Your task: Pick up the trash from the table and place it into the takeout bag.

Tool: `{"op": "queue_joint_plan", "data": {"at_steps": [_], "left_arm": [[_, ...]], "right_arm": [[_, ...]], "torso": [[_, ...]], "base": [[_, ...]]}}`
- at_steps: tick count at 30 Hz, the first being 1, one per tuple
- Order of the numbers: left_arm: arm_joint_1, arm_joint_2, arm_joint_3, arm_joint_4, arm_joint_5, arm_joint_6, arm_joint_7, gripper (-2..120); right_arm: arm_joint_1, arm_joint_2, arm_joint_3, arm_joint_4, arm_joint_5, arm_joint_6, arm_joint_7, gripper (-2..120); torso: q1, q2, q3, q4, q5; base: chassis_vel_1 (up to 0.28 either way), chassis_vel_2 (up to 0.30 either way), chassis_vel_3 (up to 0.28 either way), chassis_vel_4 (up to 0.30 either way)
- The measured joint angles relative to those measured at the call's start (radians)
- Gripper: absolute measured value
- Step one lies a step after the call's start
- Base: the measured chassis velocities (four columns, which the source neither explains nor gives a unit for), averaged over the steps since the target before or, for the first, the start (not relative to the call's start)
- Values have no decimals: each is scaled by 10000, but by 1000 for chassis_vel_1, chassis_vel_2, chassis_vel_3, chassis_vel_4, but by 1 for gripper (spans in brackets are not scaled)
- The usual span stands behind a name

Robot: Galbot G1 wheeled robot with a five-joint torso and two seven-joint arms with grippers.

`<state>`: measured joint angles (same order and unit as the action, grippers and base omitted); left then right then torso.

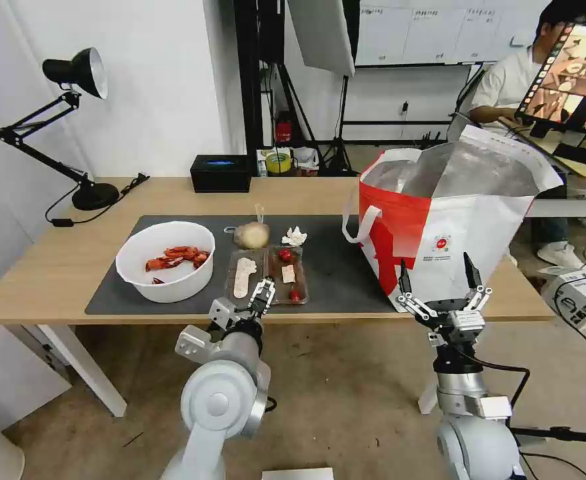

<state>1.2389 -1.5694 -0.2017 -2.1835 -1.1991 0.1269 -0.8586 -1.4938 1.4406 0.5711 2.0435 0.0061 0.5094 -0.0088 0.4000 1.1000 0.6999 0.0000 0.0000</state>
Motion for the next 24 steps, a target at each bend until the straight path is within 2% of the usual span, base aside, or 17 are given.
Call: {"op": "queue_joint_plan", "data": {"at_steps": [24], "left_arm": [[-267,-113,-99,458,126,105,-264,100]], "right_arm": [[9,3,59,-78,44,42,5,100]], "torso": [[0,0,0,0,0]], "base": [[0,0,0,0]]}}
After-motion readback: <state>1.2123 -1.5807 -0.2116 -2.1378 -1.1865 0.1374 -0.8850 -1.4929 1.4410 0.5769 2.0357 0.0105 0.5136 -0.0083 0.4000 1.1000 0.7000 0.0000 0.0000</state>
